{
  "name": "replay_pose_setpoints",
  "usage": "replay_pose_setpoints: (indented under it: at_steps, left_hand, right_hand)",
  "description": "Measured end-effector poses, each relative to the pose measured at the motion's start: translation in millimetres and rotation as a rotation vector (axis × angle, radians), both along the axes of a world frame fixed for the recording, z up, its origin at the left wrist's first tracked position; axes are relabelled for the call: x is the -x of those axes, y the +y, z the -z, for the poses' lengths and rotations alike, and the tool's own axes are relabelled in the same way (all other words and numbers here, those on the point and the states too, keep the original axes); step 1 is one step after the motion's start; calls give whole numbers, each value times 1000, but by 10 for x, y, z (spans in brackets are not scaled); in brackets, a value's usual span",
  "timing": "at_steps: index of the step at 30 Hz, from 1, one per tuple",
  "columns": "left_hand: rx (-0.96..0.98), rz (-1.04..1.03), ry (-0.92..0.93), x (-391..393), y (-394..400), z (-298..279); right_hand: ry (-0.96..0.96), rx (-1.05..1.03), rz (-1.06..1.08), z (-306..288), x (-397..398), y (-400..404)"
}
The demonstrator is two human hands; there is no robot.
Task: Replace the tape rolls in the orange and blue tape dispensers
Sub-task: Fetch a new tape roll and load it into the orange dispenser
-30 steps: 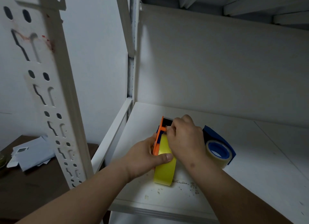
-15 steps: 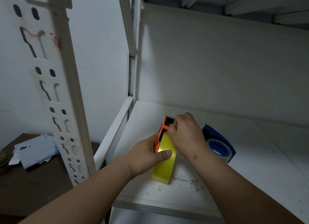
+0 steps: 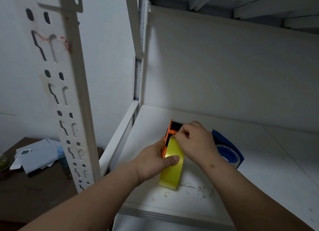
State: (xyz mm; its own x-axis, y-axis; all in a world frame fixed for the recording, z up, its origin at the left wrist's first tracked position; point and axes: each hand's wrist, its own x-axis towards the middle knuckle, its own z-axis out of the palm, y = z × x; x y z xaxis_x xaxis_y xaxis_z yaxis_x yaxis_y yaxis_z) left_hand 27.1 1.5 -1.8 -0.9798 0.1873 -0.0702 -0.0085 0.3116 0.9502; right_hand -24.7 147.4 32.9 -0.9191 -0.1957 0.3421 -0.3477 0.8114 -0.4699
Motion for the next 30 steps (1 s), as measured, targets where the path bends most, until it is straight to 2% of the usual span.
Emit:
replay_pose_setpoints:
  at_steps: [5, 18, 24, 30]
  left_hand:
    - [4, 9, -5, 4, 18, -18]
    - [18, -41, 120, 19, 35, 48]
    - [-38, -74, 123, 57, 42, 104]
    - [77, -45, 114, 77, 22, 63]
  right_hand:
    - [99, -154, -5, 12, 21, 55]
    - [49, -248, 57, -96, 114, 12]
    - [158, -331, 66, -91, 162, 18]
    - [191, -383, 71, -93, 179, 5]
